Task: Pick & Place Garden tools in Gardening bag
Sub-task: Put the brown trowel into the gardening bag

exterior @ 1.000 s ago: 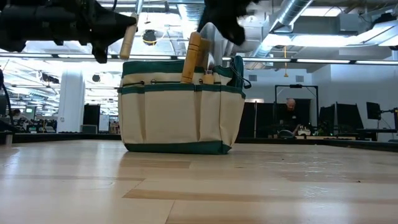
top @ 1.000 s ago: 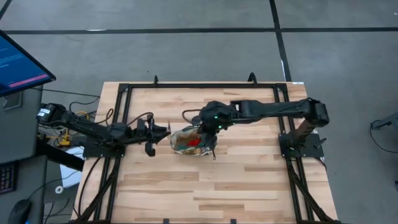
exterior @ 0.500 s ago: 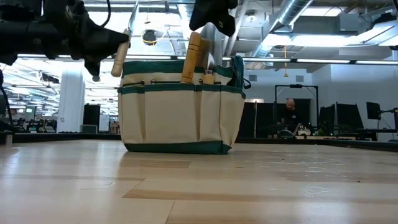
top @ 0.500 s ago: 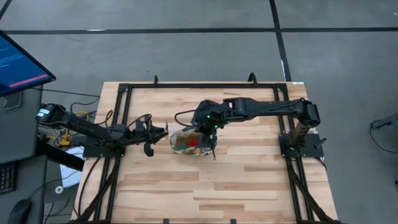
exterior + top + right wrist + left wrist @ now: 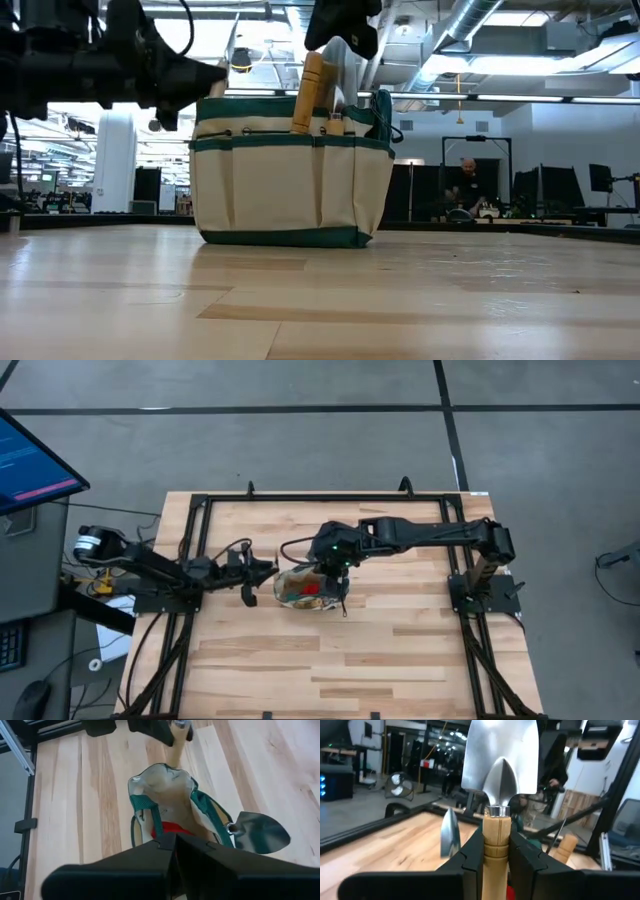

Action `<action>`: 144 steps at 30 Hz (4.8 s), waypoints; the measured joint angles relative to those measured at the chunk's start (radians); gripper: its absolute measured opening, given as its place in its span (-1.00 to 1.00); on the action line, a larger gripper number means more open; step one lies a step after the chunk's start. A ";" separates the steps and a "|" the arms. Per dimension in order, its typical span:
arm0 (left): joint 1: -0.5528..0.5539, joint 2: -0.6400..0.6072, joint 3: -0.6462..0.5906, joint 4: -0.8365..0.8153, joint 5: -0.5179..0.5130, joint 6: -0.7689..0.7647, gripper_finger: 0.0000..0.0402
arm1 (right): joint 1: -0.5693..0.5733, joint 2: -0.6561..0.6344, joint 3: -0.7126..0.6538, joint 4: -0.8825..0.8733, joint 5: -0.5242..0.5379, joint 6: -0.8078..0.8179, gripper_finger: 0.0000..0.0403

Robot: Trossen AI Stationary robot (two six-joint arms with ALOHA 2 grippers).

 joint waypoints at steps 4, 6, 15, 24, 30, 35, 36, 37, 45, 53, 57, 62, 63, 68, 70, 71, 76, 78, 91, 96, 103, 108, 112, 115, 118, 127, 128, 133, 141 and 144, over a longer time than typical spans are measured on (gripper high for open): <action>0.028 0.072 0.018 0.032 0.064 -0.026 -0.72 | 0.000 -0.008 0.000 -0.002 0.000 0.000 -0.96; 0.030 0.103 0.020 0.033 0.087 -0.052 -0.72 | 0.000 -0.009 0.000 -0.003 0.000 0.000 -0.96; 0.026 0.125 -0.001 0.047 0.206 -0.113 -0.72 | 0.000 -0.009 0.000 -0.048 0.000 0.000 -0.96; 0.026 0.123 -0.022 0.037 0.243 -0.106 -0.57 | 0.000 -0.009 0.000 -0.051 0.000 0.000 -0.96; 0.026 0.123 -0.022 0.050 0.237 -0.053 -0.70 | -0.001 -0.009 0.000 -0.006 -0.033 -0.017 -0.96; 0.026 0.123 -0.022 0.055 0.216 -0.051 -0.69 | -0.022 -0.009 0.000 0.206 -0.120 0.046 -0.81; 0.026 0.123 -0.022 0.055 0.209 -0.050 -0.67 | -0.022 0.000 0.000 0.242 -0.120 0.065 -0.75; 0.026 0.123 -0.022 0.056 0.203 -0.049 -0.66 | -0.022 0.013 0.004 0.282 -0.120 0.086 -0.68; 0.026 0.123 -0.022 0.058 0.200 -0.041 -0.68 | -0.028 0.058 -0.001 0.412 -0.127 0.285 0.12; 0.026 0.123 -0.022 0.059 0.193 -0.015 -0.68 | -0.018 0.064 0.001 0.431 -0.021 0.367 0.20; 0.026 0.123 -0.022 0.058 0.193 -0.014 -0.68 | -0.017 0.112 -0.001 0.434 -0.046 0.385 0.08; 0.026 0.123 -0.022 0.058 0.193 -0.014 -0.68 | -0.013 0.119 0.000 0.451 -0.048 0.397 -0.05; 0.026 0.123 -0.022 0.058 0.193 -0.014 -0.68 | -0.013 0.117 0.000 0.447 -0.041 0.397 -0.07; 0.026 0.123 -0.022 0.058 0.193 -0.014 -0.68 | -0.017 0.119 0.000 0.443 -0.021 0.412 -0.30; 0.027 0.123 -0.022 0.057 0.190 -0.015 -0.68 | -0.018 0.119 0.000 0.445 -0.022 0.410 -0.45; 0.027 0.123 -0.022 0.055 0.190 -0.014 -0.68 | -0.017 0.119 0.000 0.444 -0.021 0.406 -0.53; 0.027 0.123 -0.022 0.051 0.185 -0.010 -0.68 | -0.014 0.119 0.000 0.442 -0.011 0.390 -0.82; 0.027 0.123 -0.022 0.051 0.181 -0.008 -0.68 | -0.014 0.118 0.000 0.439 -0.011 0.390 -0.89; 0.026 0.121 -0.020 0.072 0.208 -0.023 -0.39 | -0.008 0.120 0.000 0.393 -0.008 0.356 -1.00; 0.026 0.121 -0.020 0.065 0.246 -0.025 -0.19 | -0.005 0.120 0.000 0.393 -0.019 0.356 -1.00; 0.026 0.112 -0.021 0.056 0.198 -0.022 0.05 | 0.012 0.120 0.000 0.389 0.008 0.331 -1.00; 0.026 0.102 -0.021 0.056 0.200 -0.022 0.06 | 0.026 0.119 0.000 0.365 0.021 0.320 -1.00; 0.026 0.091 -0.021 0.057 0.235 -0.026 0.02 | 0.043 0.119 0.000 0.364 0.038 0.309 -1.00; 0.027 0.068 -0.021 0.058 0.248 -0.072 0.01 | 0.049 0.119 0.000 0.364 0.041 0.304 -1.00; 0.026 0.023 -0.021 0.061 0.253 -0.114 0.02 | 0.054 0.119 0.000 0.365 0.052 0.300 -1.00; 0.026 -0.223 -0.021 0.070 0.256 -0.275 0.00 | 0.066 0.119 0.006 0.379 0.080 0.285 -1.00; 0.026 -0.256 -0.021 0.070 0.256 -0.296 -0.02 | 0.067 0.120 0.015 0.377 0.081 0.281 -1.00; 0.026 -0.391 -0.021 0.074 0.257 -0.374 -0.17 | 0.085 0.137 0.079 0.388 0.133 0.248 -1.00; 0.026 -0.465 -0.022 0.082 0.276 -0.375 -0.36 | 0.126 0.306 0.276 0.173 0.168 0.168 -1.00; 0.026 -0.465 -0.022 0.073 0.298 -0.375 -0.40 | 0.147 0.333 0.383 0.121 0.223 0.117 -1.00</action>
